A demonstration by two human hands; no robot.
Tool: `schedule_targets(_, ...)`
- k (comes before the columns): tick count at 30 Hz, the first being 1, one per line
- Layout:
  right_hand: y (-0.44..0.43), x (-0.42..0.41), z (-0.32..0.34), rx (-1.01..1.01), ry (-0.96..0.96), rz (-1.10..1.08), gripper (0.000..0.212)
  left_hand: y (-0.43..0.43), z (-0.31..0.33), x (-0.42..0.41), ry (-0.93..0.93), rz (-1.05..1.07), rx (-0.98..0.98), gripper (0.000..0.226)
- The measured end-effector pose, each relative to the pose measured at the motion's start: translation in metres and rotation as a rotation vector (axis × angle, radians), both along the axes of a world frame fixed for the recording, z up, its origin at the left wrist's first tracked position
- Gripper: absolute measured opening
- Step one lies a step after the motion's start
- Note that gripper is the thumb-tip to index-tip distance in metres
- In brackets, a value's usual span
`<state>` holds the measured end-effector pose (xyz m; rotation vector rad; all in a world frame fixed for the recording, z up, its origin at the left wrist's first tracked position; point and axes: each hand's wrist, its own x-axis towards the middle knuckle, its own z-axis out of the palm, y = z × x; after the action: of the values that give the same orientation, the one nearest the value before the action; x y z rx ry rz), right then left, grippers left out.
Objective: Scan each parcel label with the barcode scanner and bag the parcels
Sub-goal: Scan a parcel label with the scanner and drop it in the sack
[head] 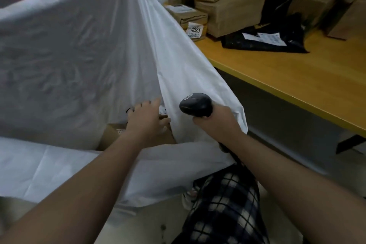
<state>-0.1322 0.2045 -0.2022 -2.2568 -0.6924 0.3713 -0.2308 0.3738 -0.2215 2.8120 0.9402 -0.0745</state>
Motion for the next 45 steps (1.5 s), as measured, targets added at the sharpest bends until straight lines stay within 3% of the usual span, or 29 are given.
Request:
schedule_targets(7,-0.051,0.018,0.034,0.164,-0.041,-0.174,0.025,-0.048,0.044,0.041,-0.294,-0.216,0.073,0.066)
schedule_targets(15,-0.106,0.048,0.085,0.353,-0.101,-0.316,0.021,-0.114,0.108,0.097,-0.448,-0.403,0.152,0.062)
schedule_targets(19,-0.101,0.072,0.111,0.410,-0.150,-0.355,0.028,-0.102,0.133,0.123,-0.492,-0.423,0.217,0.064)
schedule_targets(26,-0.050,0.129,0.159,0.497,-0.151,-0.300,0.015,-0.028,0.187,0.183,-0.597,-0.305,0.313,0.072)
schedule_targets(33,0.013,0.184,0.189,0.576,-0.078,-0.289,0.018,0.054,0.216,0.250,-0.586,-0.051,0.150,0.089)
schedule_targets(41,0.042,0.208,0.186,0.623,0.046,-0.302,0.019,0.087,0.207,0.281,-0.632,-0.027,-0.381,0.086)
schedule_targets(45,0.037,0.202,0.184,0.650,0.070,-0.329,0.016,0.077,0.209,0.275,-0.719,-0.002,-0.392,0.087)
